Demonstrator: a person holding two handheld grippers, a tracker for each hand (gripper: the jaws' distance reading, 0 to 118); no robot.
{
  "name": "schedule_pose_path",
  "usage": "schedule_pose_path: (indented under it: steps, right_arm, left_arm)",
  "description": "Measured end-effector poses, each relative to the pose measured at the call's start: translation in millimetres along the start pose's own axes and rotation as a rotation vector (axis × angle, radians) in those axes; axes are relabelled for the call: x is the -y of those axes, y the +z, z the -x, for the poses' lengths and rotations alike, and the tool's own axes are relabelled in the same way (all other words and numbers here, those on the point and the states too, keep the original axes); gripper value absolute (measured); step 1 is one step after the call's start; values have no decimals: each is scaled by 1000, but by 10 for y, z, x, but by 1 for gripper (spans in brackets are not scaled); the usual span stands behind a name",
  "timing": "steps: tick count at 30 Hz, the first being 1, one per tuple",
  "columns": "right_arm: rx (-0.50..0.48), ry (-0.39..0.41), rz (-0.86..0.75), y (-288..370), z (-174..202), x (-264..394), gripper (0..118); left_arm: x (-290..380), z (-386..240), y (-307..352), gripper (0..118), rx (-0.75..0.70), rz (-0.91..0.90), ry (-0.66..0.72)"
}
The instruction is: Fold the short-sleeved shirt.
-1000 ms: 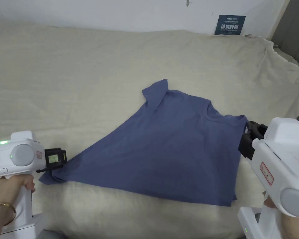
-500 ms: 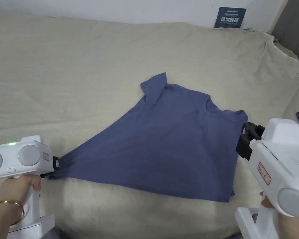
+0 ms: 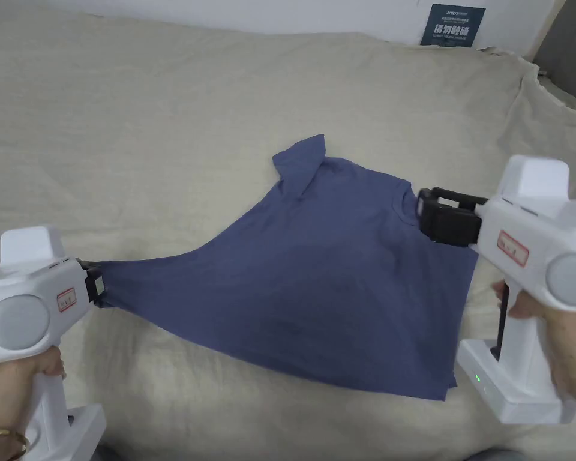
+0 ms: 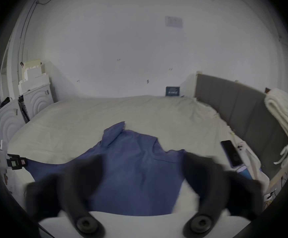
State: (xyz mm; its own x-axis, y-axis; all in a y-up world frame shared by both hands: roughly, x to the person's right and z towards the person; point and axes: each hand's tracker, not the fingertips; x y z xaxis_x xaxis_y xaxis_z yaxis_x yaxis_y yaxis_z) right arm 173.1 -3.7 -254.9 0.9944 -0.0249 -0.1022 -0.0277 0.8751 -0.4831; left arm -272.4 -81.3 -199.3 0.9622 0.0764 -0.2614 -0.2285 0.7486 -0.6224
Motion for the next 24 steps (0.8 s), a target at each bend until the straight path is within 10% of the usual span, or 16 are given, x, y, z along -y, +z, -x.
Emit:
schedule_pose_path:
  steps: [24]
  right_arm:
    - [-2, 213, 586, -3971, 501, -901, 103]
  left_arm:
    - [26, 8, -325, 0, -62, 64, 185]
